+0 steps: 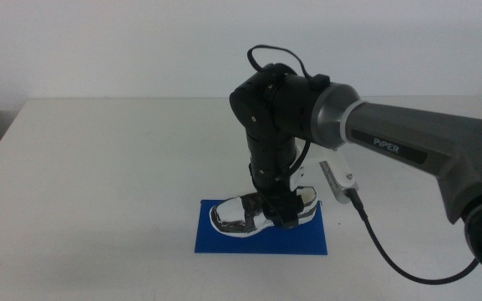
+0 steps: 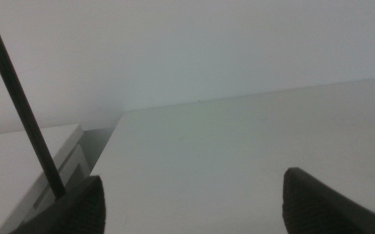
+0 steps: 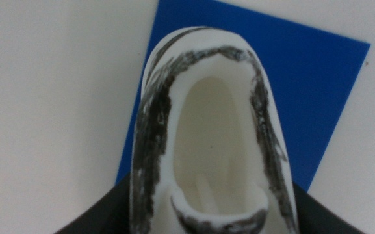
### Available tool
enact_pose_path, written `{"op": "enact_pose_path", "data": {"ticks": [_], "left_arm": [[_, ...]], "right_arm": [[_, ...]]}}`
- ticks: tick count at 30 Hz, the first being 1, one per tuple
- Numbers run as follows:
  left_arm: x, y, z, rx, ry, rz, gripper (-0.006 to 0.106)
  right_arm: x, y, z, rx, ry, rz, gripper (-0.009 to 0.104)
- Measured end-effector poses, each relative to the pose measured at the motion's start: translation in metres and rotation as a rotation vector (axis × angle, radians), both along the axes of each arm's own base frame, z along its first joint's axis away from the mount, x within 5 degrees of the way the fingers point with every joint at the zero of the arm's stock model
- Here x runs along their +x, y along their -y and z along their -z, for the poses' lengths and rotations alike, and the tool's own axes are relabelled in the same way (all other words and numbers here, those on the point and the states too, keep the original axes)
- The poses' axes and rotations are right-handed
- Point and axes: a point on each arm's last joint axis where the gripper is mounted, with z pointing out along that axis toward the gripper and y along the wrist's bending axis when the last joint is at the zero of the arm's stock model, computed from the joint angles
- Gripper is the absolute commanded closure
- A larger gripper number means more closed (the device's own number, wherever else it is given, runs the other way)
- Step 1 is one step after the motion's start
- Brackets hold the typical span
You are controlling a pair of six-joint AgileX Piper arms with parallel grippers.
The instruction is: Use one arm to grab the shoe from the table and place it on the mat.
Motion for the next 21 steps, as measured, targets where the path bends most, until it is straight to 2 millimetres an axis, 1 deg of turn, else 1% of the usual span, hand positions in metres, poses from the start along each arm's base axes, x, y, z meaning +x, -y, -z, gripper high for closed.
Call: {"op": "enact_pose_path", "data": {"ticks": [12, 21], "left_arm": [[0.0, 0.0, 0.0, 0.0, 0.0, 0.0, 0.007], [0.0, 0.0, 0.0, 0.0, 0.0, 0.0, 0.007]], "right_arm": [[0.009, 0.005, 0.018, -0.009, -0.037, 0.029, 0.099], [0.009, 0.005, 0.018, 0.015, -0.056, 0.043, 0.099]]}}
